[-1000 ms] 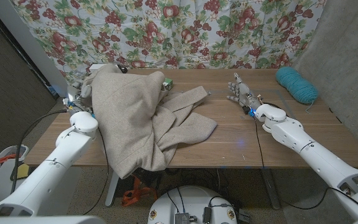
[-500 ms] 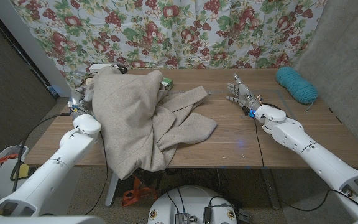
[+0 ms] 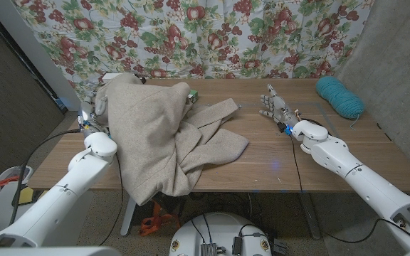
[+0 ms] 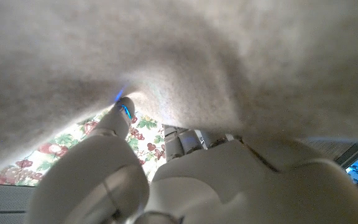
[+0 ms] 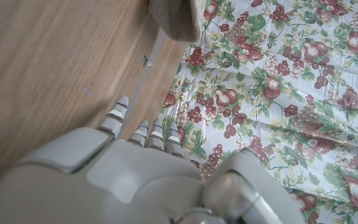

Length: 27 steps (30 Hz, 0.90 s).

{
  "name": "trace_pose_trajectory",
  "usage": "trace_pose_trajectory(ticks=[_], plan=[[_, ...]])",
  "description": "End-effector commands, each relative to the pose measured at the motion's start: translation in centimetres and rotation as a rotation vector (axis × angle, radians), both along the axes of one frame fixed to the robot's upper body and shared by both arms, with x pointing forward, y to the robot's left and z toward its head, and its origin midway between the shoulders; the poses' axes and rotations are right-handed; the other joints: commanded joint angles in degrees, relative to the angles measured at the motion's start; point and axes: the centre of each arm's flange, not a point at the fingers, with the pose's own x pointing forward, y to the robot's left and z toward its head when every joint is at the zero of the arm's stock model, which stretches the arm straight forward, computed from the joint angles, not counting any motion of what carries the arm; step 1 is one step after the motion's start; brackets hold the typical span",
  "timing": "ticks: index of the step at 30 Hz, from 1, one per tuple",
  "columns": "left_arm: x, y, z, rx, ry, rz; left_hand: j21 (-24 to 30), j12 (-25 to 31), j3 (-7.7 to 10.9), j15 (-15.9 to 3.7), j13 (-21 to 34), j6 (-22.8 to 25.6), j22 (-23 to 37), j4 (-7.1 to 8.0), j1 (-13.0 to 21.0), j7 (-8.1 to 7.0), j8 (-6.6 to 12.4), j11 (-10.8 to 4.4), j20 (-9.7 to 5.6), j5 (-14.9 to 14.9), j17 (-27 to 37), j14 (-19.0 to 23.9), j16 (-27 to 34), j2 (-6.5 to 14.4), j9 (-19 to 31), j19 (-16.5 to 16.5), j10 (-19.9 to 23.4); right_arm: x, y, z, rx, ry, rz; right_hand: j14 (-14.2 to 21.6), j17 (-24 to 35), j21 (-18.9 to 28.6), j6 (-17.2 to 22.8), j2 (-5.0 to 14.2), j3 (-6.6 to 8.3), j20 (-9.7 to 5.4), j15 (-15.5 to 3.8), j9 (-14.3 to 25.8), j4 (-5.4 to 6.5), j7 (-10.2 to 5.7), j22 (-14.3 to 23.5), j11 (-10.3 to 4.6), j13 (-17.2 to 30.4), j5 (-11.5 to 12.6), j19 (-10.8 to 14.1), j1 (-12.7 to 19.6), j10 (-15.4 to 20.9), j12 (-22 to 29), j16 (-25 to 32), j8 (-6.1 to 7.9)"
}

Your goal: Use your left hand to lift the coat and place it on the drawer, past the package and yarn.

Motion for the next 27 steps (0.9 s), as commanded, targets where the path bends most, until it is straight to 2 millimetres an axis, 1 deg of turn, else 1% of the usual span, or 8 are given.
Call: trace_pose_trajectory(ticks=[1,8,9,11,14,18,21,27], plan=[[-2.8,-1.8,1.8,0.04,-0.147,0.051,-0.6,-2.2,0.41,-6.1,-1.5,-0.5,-0.2,0.13,-1.8,-0.72,0.23,0.1,0.44,0.1,-1.2,-1.0,-2.0,-1.1,-1.4,-0.5,-0.6,0.0,0.3,0.0,0.0,-0.002,0.009,-0.1,0.2,0.2,0.0,0.24,-0.13,0.21,-0.38,0.3,-0.35,-0.19,0.1,0.12,0.2,-0.3,0.0,0.2,-0.1,-0.1,0.2,-0.04],[-3.6,-2.3,2.3,0.039,-0.186,0.081,-1.7,-5.9,0.59,-5.61,-3.7,0.1,-0.3,0.42,-4.8,-0.58,0.69,0.54,2.06,-0.1,-2.3,-2.3,-4.1,-2.4,-3.8,-2.3,-2.3,0.1,0.2,0.1,0.003,0.001,0.01,-0.1,0.2,0.2,0.0,0.26,-0.13,0.19,-0.36,0.3,-0.36,-0.24,0.1,0.19,0.2,-0.3,0.1,0.2,0.0,0.0,0.2,-0.05],[-3.6,-2.3,2.2,0.036,-0.189,0.081,-2.0,-6.3,0.7,-5.63,-4.1,0.3,-0.3,0.41,-5.1,-0.54,0.78,1.75,2.08,-0.1,-2.4,-2.2,-4.4,-2.5,-4.2,-2.9,-2.3,0.1,0.2,0.1,0.0,0.0,0.01,-0.2,0.2,0.2,0.1,0.26,-0.13,0.19,-0.36,0.3,-0.36,-0.25,0.1,0.28,0.2,-0.3,0.1,0.2,-0.1,0.0,0.2,-0.04],[-3.8,-2.4,2.1,0.031,-0.197,0.092,-2.2,-7.8,1.16,-5.8,-5.5,1.3,-0.3,0.23,-6.0,-0.24,1.07,6.79,1.98,-0.1,-2.9,-1.8,-4.9,-2.8,-5.3,-2.7,-2.0,0.1,0.1,0.1,-0.004,0.0,0.011,-0.2,0.2,0.2,0.0,0.27,-0.12,0.19,-0.33,0.3,-0.37,-0.25,0.1,0.25,0.2,-0.3,0.1,0.2,-0.1,0.0,0.2,-0.05],[-4.1,-2.5,1.9,0.029,-0.212,0.111,-2.3,-8.2,1.36,-5.7,-6.3,1.9,-0.3,0.11,-6.4,-0.06,1.19,8.15,1.92,-0.1,-3.6,-1.5,-5.5,-3.0,-5.9,-2.7,-0.7,0.2,0.1,0.2,-0.005,0.002,0.013,-0.2,0.2,0.3,0.0,0.28,-0.12,0.18,-0.42,0.3,-0.38,-0.27,0.1,0.14,0.2,-0.3,0.1,0.2,-0.1,0.0,0.2,-0.08],[-4.6,-2.8,1.8,0.028,-0.238,0.163,-2.8,-9.5,1.47,-4.99,-7.4,1.9,-0.3,0.06,-7.3,-0.09,1.07,8.31,2.37,-0.2,-5.0,-2.8,-7.3,-3.5,-6.7,-3.6,-1.3,0.4,0.2,0.3,-0.013,0.0,0.018,-0.1,0.2,0.2,0.0,0.3,-0.11,0.18,-0.41,0.3,-0.38,-0.26,0.1,0.22,0.2,-0.3,0.1,0.2,-0.1,0.0,0.2,-0.06],[-5.0,-2.9,1.9,0.04,-0.245,0.201,-4.0,-11.2,1.17,-3.77,-8.9,2.0,-0.2,0.27,-9.0,-0.19,0.99,8.86,3.34,-0.4,-6.4,-5.0,-9.5,-4.3,-7.8,-6.3,-2.1,0.6,0.2,0.4,-0.012,0.003,0.021,-0.2,0.2,0.2,0.0,0.32,-0.11,0.17,-0.37,0.3,-0.38,-0.24,0.1,0.31,0.2,-0.3,0.1,0.2,-0.1,0.0,0.2,-0.06],[-5.6,-3.4,2.1,0.068,-0.226,0.256,-8.0,-16.7,1.42,0.54,-12.3,-1.0,-0.2,0.13,-12.0,-0.13,0.46,6.89,7.86,-0.5,-9.2,-15.8,-16.1,-4.6,-10.7,-15.5,-6.6,0.8,0.1,0.4,-0.018,0.003,0.022,-0.1,0.2,0.3,0.0,0.33,-0.1,0.17,-0.39,0.3,-0.4,-0.24,0.1,0.18,0.2,-0.3,0.1,0.2,-0.1,0.0,0.2,-0.08]])
